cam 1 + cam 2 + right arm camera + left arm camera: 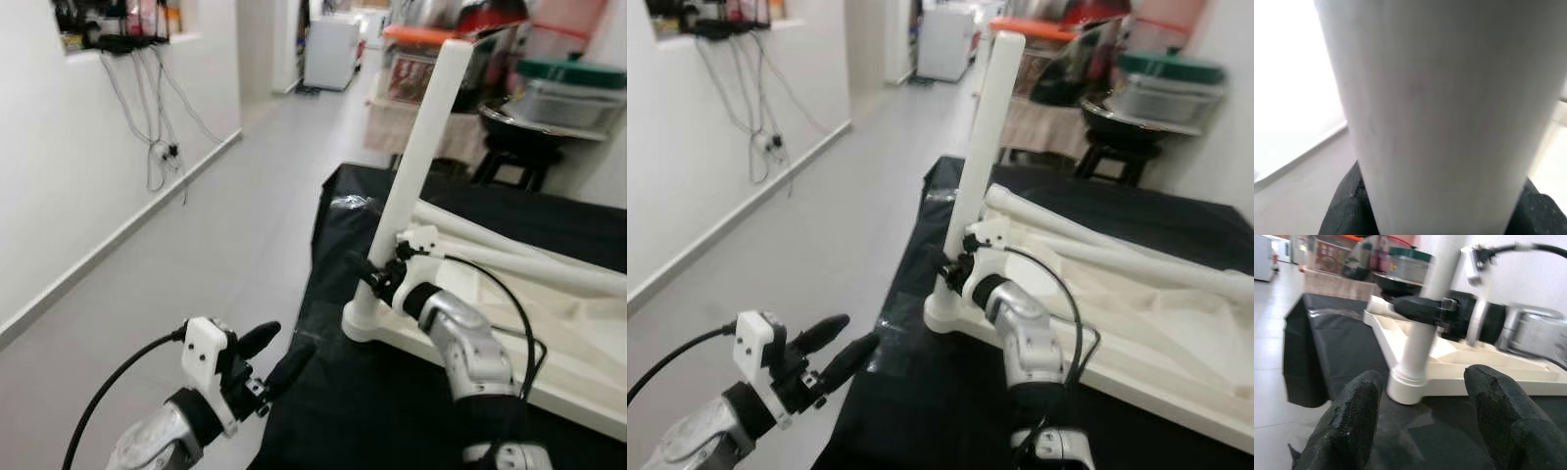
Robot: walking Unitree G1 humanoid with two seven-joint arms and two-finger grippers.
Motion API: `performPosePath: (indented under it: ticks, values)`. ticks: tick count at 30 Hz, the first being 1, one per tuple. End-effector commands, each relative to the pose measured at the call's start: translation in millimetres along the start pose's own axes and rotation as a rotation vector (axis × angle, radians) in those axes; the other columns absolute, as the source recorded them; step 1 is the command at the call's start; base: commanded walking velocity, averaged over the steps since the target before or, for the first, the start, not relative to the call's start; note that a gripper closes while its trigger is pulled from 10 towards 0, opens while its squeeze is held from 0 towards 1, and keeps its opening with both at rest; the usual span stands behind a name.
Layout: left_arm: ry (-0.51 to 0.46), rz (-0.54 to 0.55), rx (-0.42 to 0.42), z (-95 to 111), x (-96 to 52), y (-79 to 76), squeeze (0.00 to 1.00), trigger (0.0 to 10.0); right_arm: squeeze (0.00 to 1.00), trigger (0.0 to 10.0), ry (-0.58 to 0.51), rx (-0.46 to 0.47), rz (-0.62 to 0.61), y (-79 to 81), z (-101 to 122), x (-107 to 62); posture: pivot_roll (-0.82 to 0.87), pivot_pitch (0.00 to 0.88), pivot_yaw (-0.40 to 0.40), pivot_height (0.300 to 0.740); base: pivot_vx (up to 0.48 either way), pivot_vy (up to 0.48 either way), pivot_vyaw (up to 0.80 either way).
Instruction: Building children table
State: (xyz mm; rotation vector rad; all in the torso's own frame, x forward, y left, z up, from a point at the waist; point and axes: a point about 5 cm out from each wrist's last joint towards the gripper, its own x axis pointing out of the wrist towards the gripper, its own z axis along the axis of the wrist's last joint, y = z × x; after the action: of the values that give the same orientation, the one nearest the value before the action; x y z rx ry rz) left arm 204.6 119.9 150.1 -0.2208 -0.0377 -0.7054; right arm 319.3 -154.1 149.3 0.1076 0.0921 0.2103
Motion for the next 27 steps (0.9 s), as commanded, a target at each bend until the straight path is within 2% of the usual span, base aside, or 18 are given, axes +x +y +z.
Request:
performPosePath:
  ticks: [1, 2, 5, 6, 8, 9, 12, 13, 15, 16, 19, 20, 21, 22, 23, 25, 26, 27]
  values:
    - [0.004, -0.006, -0.002, 1.6, -2.1, 0.6, 0.0, 10.0, 0.0, 0.0, 0.058, 0.004, -0.189, -16.7, -14.4, -21.1, 0.07, 0.0, -0.071, 0.74, 0.0, 0.0, 0.0]
    - [0.006, -0.005, -0.001, 1.6, -2.3, 1.6, 0.0, 10.0, 0.0, 0.0, 0.046, -0.041, -0.12, 1.2, -16.1, -26.5, 0.06, 0.0, -0.062, 0.74, 0.0, 0.0, 0.0]
    - [0.013, -0.017, -0.003, 0.6, -2.4, 1.6, 0.0, 10.0, 0.0, 0.0, 0.075, -0.033, -0.058, 9.1, -20.6, -18.0, 0.1, 0.0, -0.087, 0.74, 0.0, 0.0, 0.0]
    - [0.015, -0.021, -0.003, 0.2, -2.4, 1.3, 0.0, 10.0, 0.0, 0.0, 0.079, -0.026, -0.061, 6.9, -20.1, -14.4, 0.1, 0.0, -0.087, 0.74, 0.0, 0.0, 0.0]
    - [0.014, -0.014, 0.0, 0.1, -2.8, 1.4, 0.0, 10.0, 0.0, 0.0, 0.08, -0.047, -0.046, 10.5, -18.5, -13.1, 0.1, 0.0, -0.082, 0.74, 0.0, 0.0, 0.0]
    - [0.012, -0.007, 0.002, 0.3, -3.0, 1.8, 0.0, 10.0, 0.0, 10.0, 0.096, -0.08, -0.051, 12.0, -20.1, -13.3, 0.09, 0.0, -0.08, 0.74, 0.0, 0.0, 0.0]
    - [0.009, -0.001, 0.004, 0.5, -3.0, 2.7, 0.0, 10.0, 0.0, 10.0, 0.105, -0.098, -0.035, 15.6, -21.6, -13.1, 0.09, 0.0, -0.082, 0.74, 0.0, 0.0, 0.0]
    - [0.008, -0.001, 0.004, 0.7, -2.7, 3.3, 0.0, 10.0, 0.63, 10.0, 0.107, -0.096, 0.023, 19.3, -20.0, -11.1, 0.09, 0.0, -0.08, 0.74, 0.0, 0.0, 0.0]
    - [0.008, -0.001, 0.004, 0.7, -2.7, 3.3, 0.0, 10.0, 0.63, 10.0, 0.107, -0.096, 0.023, 19.3, -20.0, -11.1, 0.09, 0.0, -0.08, 0.74, 0.0, 0.0, 0.0]
    - [0.009, -0.002, 0.003, 0.9, -2.8, 3.8, 0.0, 10.0, 1.0, 10.0, 0.107, -0.082, 0.071, 25.0, -15.9, -11.4, 0.09, 0.0, -0.08, 0.74, 0.0, 0.0, 0.0]
    - [0.008, -0.005, 0.003, 1.0, -1.2, 5.2, 0.0, 10.0, 1.0, 10.0, 0.122, -0.095, 0.419, 40.9, -6.8, -5.5, 0.1, 0.0, -0.083, 0.74, 0.0, 0.0, 0.0]
    - [0.008, -0.005, 0.003, 1.0, -1.2, 5.2, 0.0, 10.0, 1.0, 10.0, 0.122, -0.095, 0.419, 40.9, -6.8, -5.5, 0.1, 0.0, -0.083, 0.74, 0.0, 0.0, 0.0]
    - [0.008, -0.005, 0.004, 0.8, -0.7, 5.5, 0.0, 10.0, 0.96, 10.0, 0.12, -0.134, 0.552, 42.8, -4.2, -5.3, 0.1, 0.0, -0.083, 0.74, 0.0, 0.0, 0.0]
    - [0.006, -0.004, 0.005, 0.7, 0.1, 5.3, 0.0, 10.0, 0.0, 10.0, 0.136, -0.219, 0.658, 38.2, -4.2, -4.7, 0.11, 0.0, -0.089, 0.74, 0.0, 0.0, 0.0]
    - [0.006, -0.004, 0.005, 0.7, 0.1, 5.3, 0.0, 10.0, 0.0, 10.0, 0.136, -0.219, 0.658, 38.2, -4.2, -4.7, 0.11, 0.0, -0.089, 0.74, 0.0, 0.0, 0.0]
    - [0.003, -0.002, 0.007, 0.3, 1.6, 4.7, 0.0, 10.0, 0.0, 10.0, 0.163, -0.25, 0.805, 27.6, -0.9, -1.2, 0.12, 0.0, -0.096, 0.74, 0.0, 0.0, 0.0]
    - [0.002, 0.0, 0.008, 0.1, 2.4, 4.6, 0.0, 10.0, 0.0, 10.0, 0.195, -0.268, 0.845, 18.3, -0.8, 6.8, 0.12, 0.0, -0.096, 0.74, 0.0, 0.0, 0.0]
    - [0.002, 0.0, 0.008, 0.1, 2.4, 4.6, 0.0, 10.0, 0.0, 10.0, 0.195, -0.268, 0.845, 18.3, -0.8, 6.8, 0.12, 0.0, -0.096, 0.74, 0.0, 0.0, 0.0]
